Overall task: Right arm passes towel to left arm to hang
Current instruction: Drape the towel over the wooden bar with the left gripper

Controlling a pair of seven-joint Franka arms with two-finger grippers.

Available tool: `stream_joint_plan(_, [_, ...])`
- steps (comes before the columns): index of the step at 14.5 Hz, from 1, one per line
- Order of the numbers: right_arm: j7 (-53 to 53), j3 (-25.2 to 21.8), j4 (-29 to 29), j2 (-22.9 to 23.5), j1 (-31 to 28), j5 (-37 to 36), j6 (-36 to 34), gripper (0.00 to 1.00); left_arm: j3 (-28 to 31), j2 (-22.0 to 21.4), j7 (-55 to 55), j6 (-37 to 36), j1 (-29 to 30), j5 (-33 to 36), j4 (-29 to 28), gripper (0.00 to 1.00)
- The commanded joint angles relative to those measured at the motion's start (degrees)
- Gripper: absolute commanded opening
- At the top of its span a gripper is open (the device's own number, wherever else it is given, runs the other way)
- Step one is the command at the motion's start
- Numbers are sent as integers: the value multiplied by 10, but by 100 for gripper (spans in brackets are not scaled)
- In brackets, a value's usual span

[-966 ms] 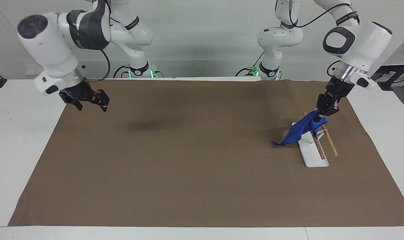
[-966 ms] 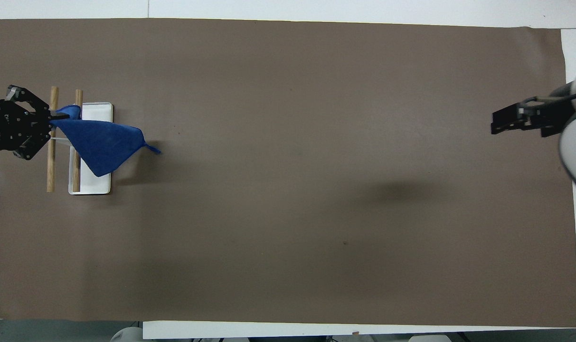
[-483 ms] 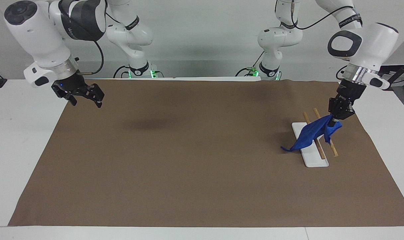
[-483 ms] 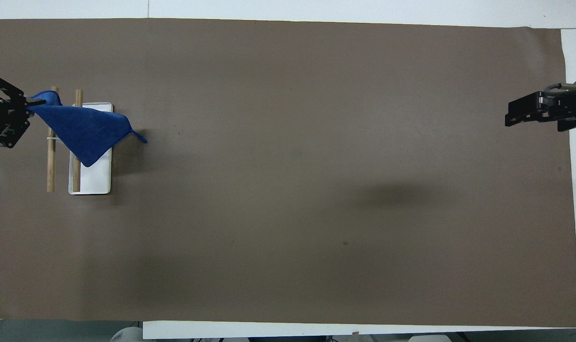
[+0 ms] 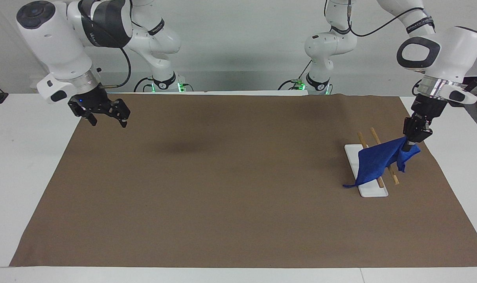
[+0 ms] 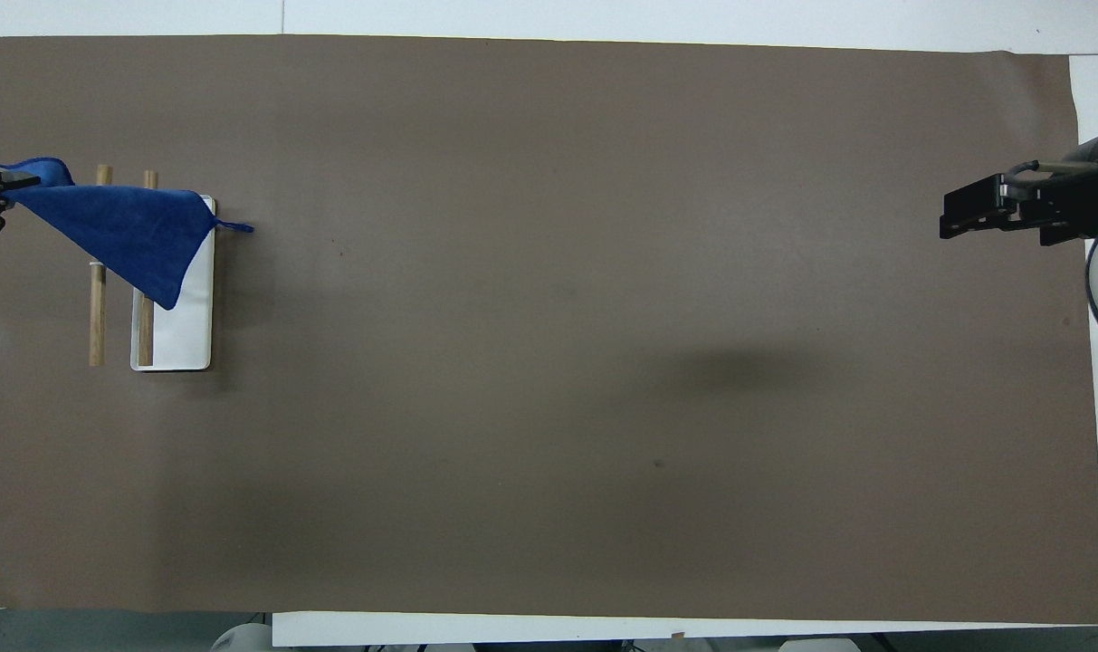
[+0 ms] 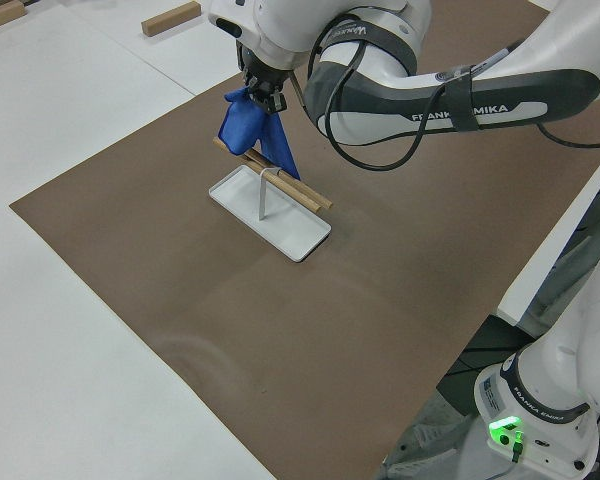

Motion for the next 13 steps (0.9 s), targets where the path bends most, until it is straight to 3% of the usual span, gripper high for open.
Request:
stream_joint_plan(1, [7,2,-9,-9,-4,0,6,100,-2,10,61,-9,4,-2,14,0])
stream_joint_plan(5, [6,1,-10,-10,-4,0,-3,100,0,9,164,-66,39,-1,15,0])
stream_joint_plan(13, [6,2,-11,-10,-4,0,-3,100,0,8,262,-70,80,0,-14,0])
